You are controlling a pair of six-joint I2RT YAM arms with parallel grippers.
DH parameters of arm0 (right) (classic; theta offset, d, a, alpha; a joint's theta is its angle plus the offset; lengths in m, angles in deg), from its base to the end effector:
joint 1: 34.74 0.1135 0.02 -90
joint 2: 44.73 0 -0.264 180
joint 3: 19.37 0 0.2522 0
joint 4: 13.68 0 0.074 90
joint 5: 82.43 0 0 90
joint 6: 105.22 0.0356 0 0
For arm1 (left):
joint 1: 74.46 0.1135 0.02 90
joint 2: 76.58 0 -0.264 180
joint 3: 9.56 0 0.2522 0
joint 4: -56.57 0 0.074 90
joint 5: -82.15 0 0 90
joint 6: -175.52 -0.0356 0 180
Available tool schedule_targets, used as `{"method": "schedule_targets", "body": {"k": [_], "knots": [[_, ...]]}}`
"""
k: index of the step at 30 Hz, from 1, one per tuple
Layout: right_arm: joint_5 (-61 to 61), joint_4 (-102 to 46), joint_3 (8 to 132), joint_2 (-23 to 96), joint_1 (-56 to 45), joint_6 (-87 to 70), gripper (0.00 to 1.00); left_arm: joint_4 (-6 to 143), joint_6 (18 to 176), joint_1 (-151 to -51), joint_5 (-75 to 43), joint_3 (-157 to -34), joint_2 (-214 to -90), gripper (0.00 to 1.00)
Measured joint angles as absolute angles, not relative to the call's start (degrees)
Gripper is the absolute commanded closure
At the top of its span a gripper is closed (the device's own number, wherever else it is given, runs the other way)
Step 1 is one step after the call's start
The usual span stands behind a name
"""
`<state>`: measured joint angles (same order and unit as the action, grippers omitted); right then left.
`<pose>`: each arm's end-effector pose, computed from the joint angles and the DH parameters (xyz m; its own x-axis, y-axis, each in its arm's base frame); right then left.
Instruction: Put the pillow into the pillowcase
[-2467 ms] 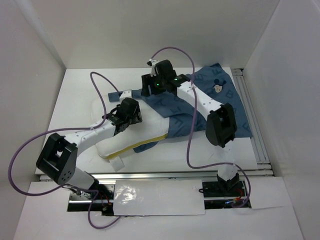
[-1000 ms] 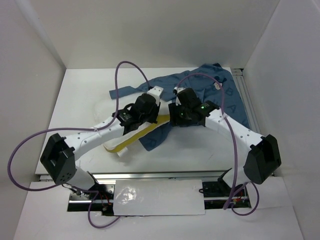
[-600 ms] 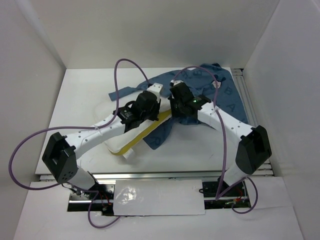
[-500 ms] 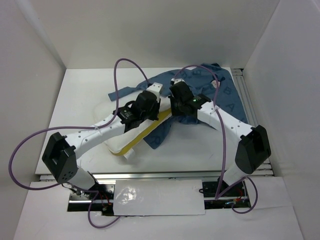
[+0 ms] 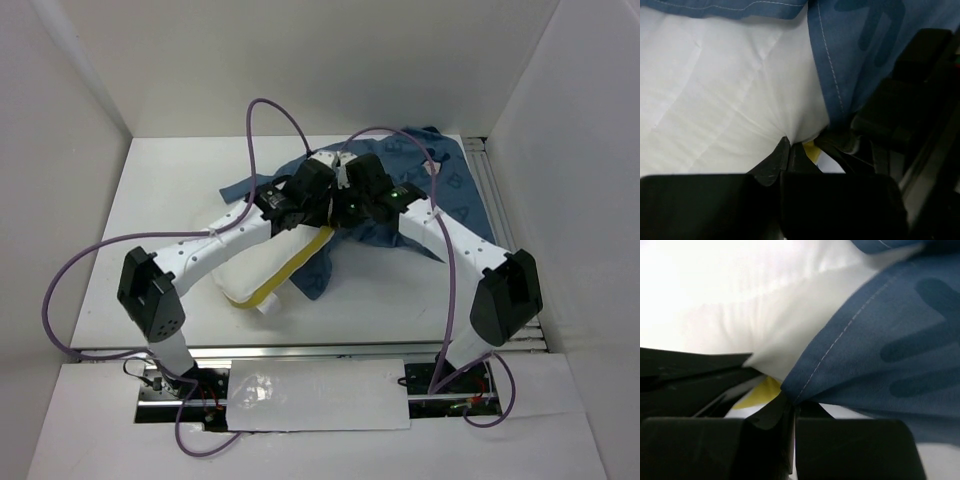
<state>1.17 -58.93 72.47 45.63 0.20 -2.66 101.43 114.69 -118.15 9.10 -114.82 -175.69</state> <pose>0.2869 0.2053 0.3083 -0.6916 -0.2196 -0.6881 -0.4966 0.8363 0.2323 0.2941 -0.2666 0.3336 -0.6367 -0.0365 -0.7702 0.2129 0.9517 -0.2211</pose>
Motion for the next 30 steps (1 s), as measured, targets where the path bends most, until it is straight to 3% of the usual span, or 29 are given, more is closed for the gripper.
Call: {"method": "schedule_targets", "body": {"k": [7, 12, 17, 30], "knots": [[-11.0, -47.3, 60.6, 40.9, -0.1, -1.7, 1.0, 110.1, 116.1, -118.3, 3.1, -114.2, -173.6, 1.0], [-17.4, -41.5, 49.2, 28.0, 4.7, -10.0, 1.0, 101.7, 124.8, -113.7, -0.8, -107.7, -173.4, 1.0], [-21.3, -32.2, 46.7, 19.1, 7.4, -16.8, 1.0, 95.5, 132.3, -107.3, -2.6, -104.8, -173.5, 1.0], [-35.3, -27.0, 42.2, 27.3, 7.6, -21.3, 1.0, 93.4, 137.1, -107.3, -4.8, -104.5, -174.8, 1.0]]}}
